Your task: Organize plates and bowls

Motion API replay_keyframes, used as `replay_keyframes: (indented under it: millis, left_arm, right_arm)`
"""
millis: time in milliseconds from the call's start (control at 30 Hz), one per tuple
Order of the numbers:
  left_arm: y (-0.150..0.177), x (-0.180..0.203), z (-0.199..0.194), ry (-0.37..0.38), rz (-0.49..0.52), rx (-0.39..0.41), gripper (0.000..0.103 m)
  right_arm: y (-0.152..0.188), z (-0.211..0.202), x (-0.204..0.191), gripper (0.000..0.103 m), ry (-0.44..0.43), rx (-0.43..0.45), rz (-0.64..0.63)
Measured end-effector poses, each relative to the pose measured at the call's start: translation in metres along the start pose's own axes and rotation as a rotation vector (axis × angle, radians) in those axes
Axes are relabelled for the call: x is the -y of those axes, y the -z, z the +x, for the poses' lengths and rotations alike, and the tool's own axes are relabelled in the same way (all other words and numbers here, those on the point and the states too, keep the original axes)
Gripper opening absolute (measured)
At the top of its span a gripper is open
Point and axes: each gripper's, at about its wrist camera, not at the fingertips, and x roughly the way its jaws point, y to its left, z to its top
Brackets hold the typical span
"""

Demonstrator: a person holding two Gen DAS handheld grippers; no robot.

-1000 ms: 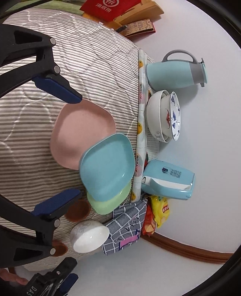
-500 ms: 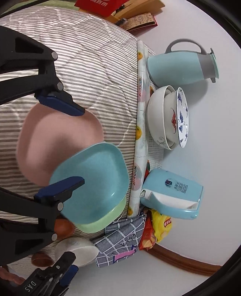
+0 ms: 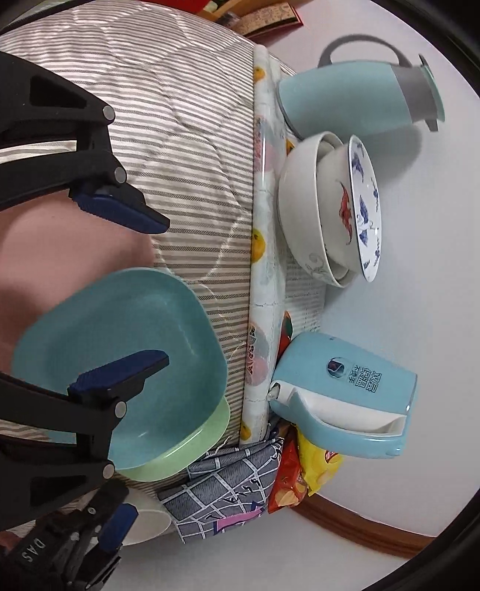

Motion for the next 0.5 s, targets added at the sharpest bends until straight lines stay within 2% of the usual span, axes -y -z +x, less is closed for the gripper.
replay_keyframes:
  millis: [267, 367, 433, 500]
  left_arm:
    - [-0.008, -0.001, 0.019, 0.016, 0.014, -0.027, 0.062]
    - [-0.009, 0.000, 0.022, 0.004, 0.019, -0.031, 0.054]
    - [-0.009, -0.001, 0.025, 0.016, 0.014, -0.038, 0.042]
    - [-0.007, -0.002, 0.026, 0.029, 0.013, -0.047, 0.035]
  right_arm:
    - [0.002, 0.018, -0.010, 0.050, -0.022, -0.046, 0.008]
    - [0.005, 0.024, -0.015, 0.048, -0.031, -0.062, 0.007]
    - [0.006, 0.029, -0.018, 0.042, -0.034, -0.082, 0.004]
    - [0.006, 0.033, -0.019, 0.037, -0.027, -0.096, 0.002]
